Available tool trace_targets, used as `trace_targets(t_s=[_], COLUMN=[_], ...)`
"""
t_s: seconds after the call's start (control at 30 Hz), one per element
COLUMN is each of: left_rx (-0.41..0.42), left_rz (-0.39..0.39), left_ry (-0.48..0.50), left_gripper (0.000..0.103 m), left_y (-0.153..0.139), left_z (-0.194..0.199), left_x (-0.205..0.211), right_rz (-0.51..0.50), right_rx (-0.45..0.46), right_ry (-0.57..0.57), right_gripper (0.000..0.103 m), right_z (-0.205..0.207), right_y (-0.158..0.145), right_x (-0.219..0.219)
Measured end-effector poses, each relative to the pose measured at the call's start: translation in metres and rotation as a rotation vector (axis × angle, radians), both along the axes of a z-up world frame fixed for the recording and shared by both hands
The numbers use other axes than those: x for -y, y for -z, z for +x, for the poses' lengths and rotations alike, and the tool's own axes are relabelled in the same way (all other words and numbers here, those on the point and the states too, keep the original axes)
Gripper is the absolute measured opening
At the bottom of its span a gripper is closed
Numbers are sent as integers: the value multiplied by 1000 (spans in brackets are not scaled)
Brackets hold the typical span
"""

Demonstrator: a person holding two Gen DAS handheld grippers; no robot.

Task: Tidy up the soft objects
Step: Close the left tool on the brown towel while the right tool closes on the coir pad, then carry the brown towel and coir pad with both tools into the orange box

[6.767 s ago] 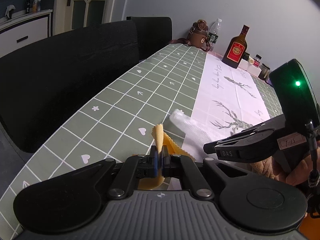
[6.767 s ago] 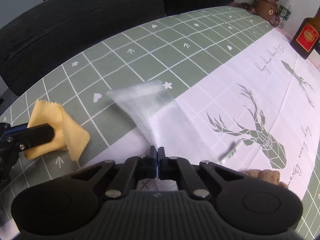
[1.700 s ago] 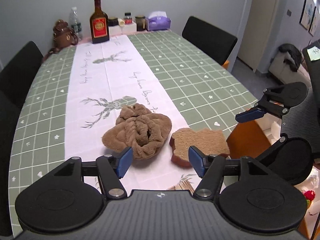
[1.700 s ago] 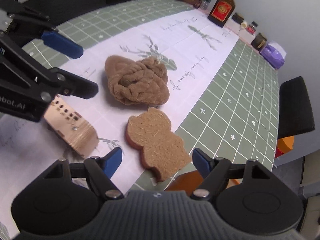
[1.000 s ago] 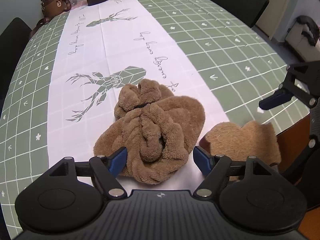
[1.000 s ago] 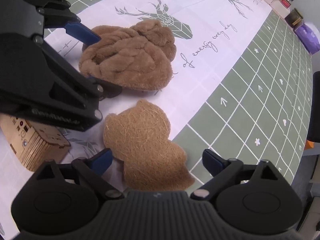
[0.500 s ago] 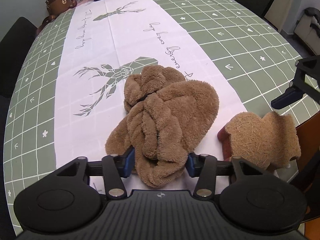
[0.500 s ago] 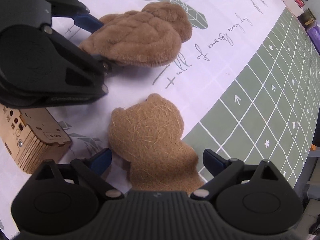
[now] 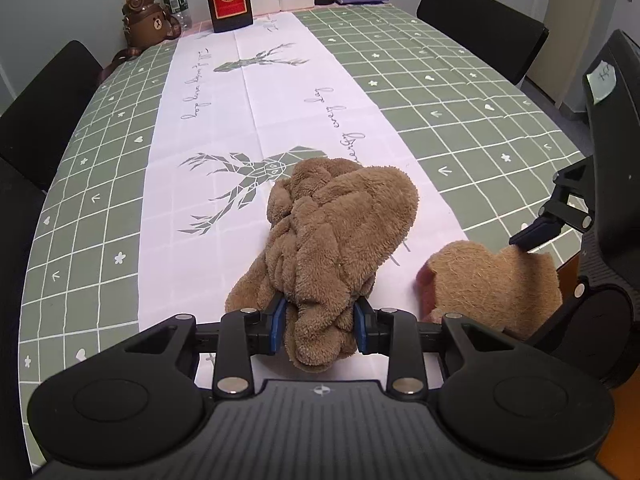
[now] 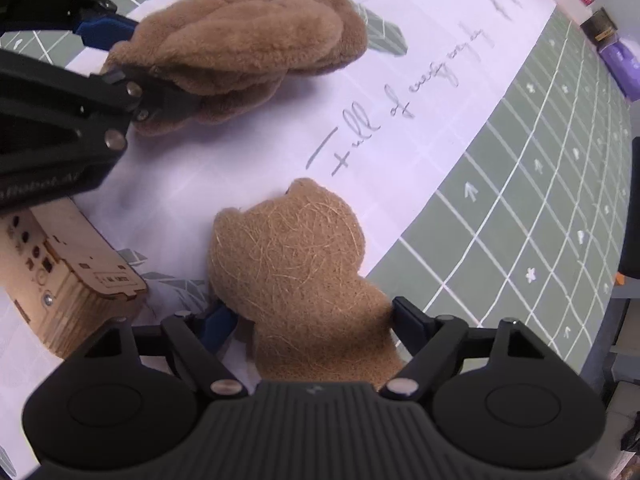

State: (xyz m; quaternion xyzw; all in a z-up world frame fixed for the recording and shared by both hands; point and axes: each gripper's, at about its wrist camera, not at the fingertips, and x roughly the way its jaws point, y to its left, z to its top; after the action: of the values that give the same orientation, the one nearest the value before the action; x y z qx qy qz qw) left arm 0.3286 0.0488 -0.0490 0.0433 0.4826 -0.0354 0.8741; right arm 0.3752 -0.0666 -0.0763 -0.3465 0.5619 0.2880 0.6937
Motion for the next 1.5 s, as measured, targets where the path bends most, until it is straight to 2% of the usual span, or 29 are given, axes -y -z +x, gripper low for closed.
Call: trace_targets(t_s=[0.2,0.43,0.63,0.8,1.0,1.2,1.3,1.5], left_rx=[78,212,345,415,362,239,185,77], left_rz=[-3,-68,-139,-207,-330,-451,-458,-429], left_ry=[-34,-95,-48,45,207,328,334,267], left_gripper=[36,36,36,36,36,36,36,36], left_y=[-28,-74,-114,-132,-128,-108,-94,-63], left_z=[-20,-60,-114,-163,-198,-206,-202,-186], left_x=[1,5,26,56,105,156,172,183], right_rz=[78,220,317,376,341,311,271,192], right_rx=[90,177,278,301,291,217,201,182], right_ry=[40,104,192,284,425,540,539,470], right_gripper=[81,81,81,81,81,81,81,81], right_z=[-14,-45,-94,-137,-178,-201,-210,-214], right_y=[-44,-104,-152,-165,-154,-129,-116,-94], right_x=[5,21,59,114,184,244,254,248])
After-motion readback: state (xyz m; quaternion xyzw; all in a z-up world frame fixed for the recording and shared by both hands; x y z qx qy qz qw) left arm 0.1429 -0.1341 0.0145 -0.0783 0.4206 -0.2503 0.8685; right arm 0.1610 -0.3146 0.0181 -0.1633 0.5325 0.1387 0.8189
